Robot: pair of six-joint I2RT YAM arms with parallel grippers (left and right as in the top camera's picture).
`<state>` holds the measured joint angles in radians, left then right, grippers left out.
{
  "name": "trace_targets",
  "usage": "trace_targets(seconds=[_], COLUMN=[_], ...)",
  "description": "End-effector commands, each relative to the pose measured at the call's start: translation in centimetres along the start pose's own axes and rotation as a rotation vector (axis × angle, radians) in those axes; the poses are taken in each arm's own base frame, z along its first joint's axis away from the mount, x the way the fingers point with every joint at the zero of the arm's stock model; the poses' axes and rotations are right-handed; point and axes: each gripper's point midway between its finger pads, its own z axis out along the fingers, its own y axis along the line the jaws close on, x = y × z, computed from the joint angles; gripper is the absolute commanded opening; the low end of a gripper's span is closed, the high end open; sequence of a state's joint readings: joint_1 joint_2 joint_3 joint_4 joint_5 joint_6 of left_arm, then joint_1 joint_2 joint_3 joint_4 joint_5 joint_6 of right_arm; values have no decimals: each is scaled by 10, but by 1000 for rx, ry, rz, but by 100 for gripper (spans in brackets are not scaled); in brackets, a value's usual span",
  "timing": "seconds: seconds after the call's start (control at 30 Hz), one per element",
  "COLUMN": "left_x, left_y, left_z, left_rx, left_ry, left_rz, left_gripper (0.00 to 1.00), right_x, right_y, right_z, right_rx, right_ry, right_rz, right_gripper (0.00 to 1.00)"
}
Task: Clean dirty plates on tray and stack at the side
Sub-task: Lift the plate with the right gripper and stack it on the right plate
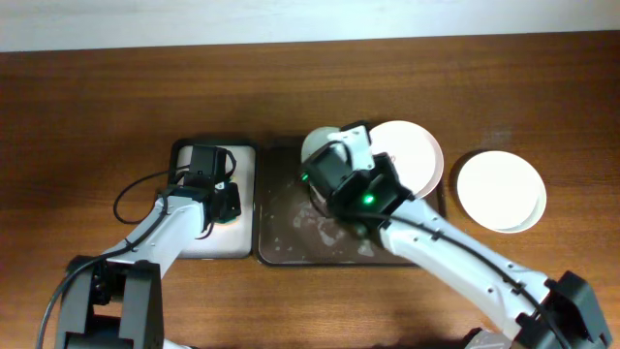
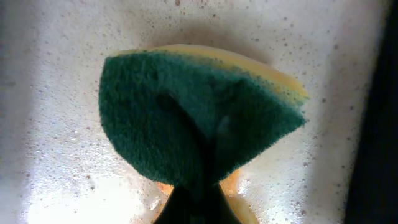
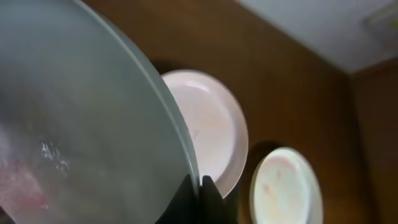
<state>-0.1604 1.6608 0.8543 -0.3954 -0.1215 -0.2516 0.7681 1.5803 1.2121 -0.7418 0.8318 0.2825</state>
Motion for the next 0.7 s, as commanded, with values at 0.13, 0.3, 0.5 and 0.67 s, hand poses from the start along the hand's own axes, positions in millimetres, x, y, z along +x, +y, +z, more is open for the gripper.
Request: trace_targets(seconds=[0.13, 0.3, 0.5, 0.67], left_x=[7, 6, -14, 5], left_y=[9, -28, -57, -37], left_z=[8, 2, -23, -4], left_rx=[-41, 171, 337, 222], left_ry=[27, 46, -5, 79], left_rz=[21, 81, 158, 155], left_gripper=[0, 0, 0, 0], right_x=[-35, -35, -31, -30], right_y=[-22, -23, -22, -20], right_z=[-52, -51, -39, -39], right_rx=[245, 247, 195, 181], right_ry=[-225, -224, -184, -180], right_rz=[-6, 1, 54, 54], right_gripper=[4, 4, 4, 4])
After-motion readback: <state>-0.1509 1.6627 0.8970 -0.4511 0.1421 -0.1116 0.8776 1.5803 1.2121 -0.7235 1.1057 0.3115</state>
